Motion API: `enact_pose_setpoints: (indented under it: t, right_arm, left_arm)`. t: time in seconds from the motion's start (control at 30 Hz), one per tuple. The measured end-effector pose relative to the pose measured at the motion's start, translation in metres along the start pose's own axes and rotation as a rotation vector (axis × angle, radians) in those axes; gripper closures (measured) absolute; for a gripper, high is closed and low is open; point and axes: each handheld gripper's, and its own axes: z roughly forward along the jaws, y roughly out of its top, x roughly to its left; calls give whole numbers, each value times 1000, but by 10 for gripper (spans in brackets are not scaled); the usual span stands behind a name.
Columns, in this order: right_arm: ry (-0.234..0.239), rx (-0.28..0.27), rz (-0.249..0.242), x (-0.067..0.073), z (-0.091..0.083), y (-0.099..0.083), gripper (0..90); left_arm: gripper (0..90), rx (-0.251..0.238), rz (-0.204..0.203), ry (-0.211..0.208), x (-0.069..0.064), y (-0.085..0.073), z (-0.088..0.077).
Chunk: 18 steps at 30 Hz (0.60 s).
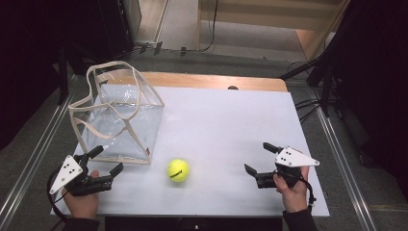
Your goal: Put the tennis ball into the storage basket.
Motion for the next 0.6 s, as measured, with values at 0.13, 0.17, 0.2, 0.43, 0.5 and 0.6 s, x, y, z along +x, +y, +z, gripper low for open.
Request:
enact_pose_setpoints:
  t: [0.13,0.17,0.2,0.43,0.5,0.6]
  right_arm:
    - [9,8,-23,5,5,7,36]
    - [12,14,-25,6,6,9,36]
    - [12,21,-28,7,7,11,36]
    - [18,75,-47,14,16,21,36]
    - [24,89,-55,15,19,23,37]
    - [37,105,-61,18,23,26,42]
  left_arm:
    - [83,1,0,0,0,0,0]
    - [83,2,0,0,0,0,0]
    - [83,2,-1,-1,0,0,0]
    - [83,3,-2,-4,0,0,0]
    - [83,2,-2,-4,0,0,0]
    - [83,2,-2,-5,0,0,0]
